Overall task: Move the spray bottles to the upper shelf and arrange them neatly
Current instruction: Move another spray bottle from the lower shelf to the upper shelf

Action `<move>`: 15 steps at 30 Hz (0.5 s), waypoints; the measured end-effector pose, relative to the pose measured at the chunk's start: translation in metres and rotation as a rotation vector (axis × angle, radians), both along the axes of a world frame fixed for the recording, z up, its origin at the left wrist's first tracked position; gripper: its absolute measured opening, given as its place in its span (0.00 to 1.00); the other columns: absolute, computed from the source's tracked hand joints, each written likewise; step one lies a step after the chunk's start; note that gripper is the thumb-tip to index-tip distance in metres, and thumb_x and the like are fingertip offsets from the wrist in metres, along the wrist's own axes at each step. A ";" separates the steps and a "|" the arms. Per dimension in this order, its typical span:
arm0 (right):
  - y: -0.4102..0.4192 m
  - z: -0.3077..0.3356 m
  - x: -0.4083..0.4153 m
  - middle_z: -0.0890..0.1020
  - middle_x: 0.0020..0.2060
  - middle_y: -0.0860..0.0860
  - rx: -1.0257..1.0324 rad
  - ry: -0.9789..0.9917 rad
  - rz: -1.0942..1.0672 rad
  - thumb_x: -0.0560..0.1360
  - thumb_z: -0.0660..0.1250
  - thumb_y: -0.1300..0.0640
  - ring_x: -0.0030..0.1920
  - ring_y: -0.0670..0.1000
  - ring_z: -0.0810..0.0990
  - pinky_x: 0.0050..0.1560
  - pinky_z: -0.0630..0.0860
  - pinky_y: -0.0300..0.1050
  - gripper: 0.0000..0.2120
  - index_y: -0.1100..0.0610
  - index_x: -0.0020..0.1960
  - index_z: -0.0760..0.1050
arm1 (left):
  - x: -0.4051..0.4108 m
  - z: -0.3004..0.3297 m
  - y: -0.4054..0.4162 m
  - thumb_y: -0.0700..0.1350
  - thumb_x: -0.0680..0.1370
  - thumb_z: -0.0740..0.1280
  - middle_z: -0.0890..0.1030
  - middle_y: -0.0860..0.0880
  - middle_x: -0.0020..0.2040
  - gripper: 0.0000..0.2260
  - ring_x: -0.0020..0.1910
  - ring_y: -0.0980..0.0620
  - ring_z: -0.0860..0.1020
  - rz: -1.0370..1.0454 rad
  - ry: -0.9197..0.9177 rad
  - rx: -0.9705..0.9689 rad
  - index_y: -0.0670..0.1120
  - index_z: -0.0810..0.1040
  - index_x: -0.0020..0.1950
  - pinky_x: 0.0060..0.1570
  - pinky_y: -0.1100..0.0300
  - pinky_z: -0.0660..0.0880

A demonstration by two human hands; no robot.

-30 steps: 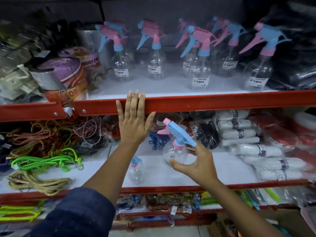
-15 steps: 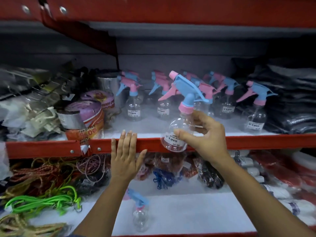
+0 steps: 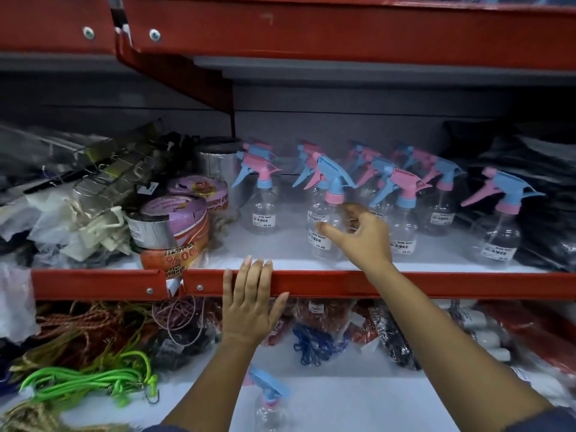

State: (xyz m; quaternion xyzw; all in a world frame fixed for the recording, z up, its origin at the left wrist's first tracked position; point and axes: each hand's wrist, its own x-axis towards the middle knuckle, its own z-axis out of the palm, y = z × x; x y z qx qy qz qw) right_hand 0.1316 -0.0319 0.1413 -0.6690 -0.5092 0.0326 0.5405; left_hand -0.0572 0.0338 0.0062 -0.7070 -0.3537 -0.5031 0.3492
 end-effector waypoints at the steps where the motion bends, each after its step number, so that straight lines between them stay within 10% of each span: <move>1: 0.003 -0.001 0.000 0.82 0.52 0.49 -0.011 -0.007 -0.004 0.63 0.76 0.40 0.52 0.51 0.79 0.50 0.76 0.46 0.29 0.52 0.59 0.77 | 0.000 0.000 0.000 0.57 0.81 0.52 0.69 0.43 0.65 0.24 0.71 0.45 0.60 -0.001 -0.001 0.003 0.41 0.66 0.68 0.75 0.46 0.48; 15: 0.006 0.001 -0.005 0.74 0.59 0.56 -0.056 -0.190 -0.097 0.59 0.75 0.34 0.57 0.57 0.75 0.49 0.76 0.48 0.40 0.56 0.61 0.66 | 0.004 0.007 0.002 0.57 0.81 0.52 0.69 0.43 0.65 0.24 0.71 0.45 0.61 -0.016 -0.040 0.016 0.41 0.68 0.67 0.75 0.47 0.49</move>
